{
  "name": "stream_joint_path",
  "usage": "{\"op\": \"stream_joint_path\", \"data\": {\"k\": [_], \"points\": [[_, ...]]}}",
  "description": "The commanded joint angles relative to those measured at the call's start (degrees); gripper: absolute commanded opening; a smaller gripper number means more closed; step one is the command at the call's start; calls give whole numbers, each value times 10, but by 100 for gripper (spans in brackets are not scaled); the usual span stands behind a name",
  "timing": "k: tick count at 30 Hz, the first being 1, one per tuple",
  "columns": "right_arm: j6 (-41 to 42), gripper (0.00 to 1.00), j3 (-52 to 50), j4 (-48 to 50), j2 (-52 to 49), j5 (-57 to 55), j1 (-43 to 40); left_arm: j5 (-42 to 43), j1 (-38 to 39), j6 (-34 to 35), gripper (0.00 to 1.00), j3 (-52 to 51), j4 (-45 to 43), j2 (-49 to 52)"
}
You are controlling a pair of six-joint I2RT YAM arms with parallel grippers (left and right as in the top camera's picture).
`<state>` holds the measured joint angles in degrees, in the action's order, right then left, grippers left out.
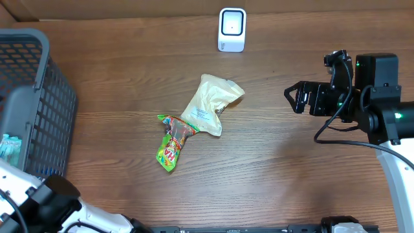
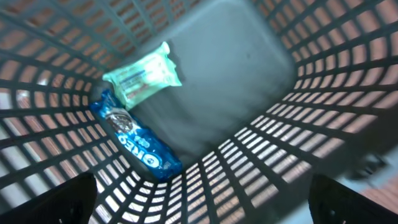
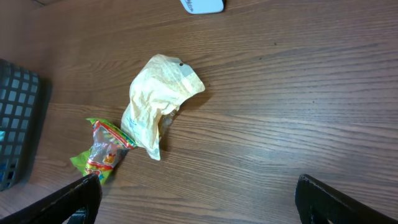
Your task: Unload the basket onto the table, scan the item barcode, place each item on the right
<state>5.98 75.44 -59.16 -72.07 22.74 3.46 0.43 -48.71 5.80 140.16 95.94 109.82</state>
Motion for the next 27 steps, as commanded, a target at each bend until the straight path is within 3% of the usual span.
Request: {"op": "stream_joint_path", "data": {"k": [1, 27], "points": [[0, 100, 15, 3, 0, 14, 3, 4, 0, 7, 100, -3, 7, 32], [0, 100, 15, 14, 0, 20, 3, -76, -2, 65, 99, -22, 5, 62]]}}
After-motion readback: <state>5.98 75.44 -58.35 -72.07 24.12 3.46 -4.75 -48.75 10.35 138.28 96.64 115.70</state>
